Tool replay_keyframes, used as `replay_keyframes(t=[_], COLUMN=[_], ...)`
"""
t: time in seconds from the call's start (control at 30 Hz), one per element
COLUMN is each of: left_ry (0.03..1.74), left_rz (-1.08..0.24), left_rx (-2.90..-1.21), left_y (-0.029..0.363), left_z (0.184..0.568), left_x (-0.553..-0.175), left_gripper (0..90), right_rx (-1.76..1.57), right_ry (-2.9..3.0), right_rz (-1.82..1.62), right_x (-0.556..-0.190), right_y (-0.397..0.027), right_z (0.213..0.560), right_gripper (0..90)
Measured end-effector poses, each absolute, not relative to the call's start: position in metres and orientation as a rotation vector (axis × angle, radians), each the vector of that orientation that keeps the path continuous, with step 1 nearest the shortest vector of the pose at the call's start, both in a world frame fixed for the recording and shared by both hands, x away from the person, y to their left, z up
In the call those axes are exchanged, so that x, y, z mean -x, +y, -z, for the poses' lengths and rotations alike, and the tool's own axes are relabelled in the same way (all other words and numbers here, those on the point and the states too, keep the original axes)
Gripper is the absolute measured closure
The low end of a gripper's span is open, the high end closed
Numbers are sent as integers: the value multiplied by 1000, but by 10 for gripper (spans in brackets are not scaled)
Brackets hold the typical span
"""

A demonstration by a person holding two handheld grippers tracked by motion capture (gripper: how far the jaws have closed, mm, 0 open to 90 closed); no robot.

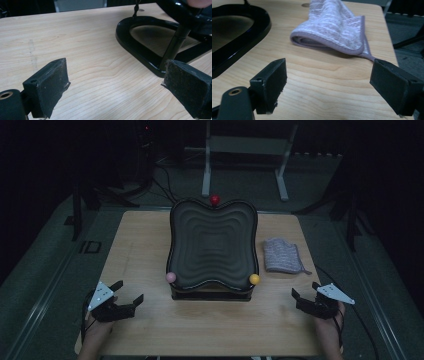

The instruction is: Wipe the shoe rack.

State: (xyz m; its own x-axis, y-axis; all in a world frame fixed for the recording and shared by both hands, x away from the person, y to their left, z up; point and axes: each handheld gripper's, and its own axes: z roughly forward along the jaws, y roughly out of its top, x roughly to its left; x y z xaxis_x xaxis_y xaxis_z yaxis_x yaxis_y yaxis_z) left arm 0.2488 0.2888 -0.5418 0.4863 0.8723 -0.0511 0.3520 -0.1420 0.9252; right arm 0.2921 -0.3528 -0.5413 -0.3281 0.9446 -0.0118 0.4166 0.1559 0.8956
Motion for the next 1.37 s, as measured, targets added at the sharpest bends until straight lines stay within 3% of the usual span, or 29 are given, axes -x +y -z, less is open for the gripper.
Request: replay_keyframes(t=[0.63,1.37], left_ry=[1043,1069], left_rz=[-700,-740], left_rx=[-1762,-1700], left_y=[289,292], left_z=[547,548], left_x=[-252,-249], left_gripper=[59,59], right_rx=[-1322,-1281], right_ry=[1739,1749], right_rz=[-1114,-1071], right_x=[-295,-299], right_y=[-360,-358], right_z=[546,550], right_gripper=[141,142])
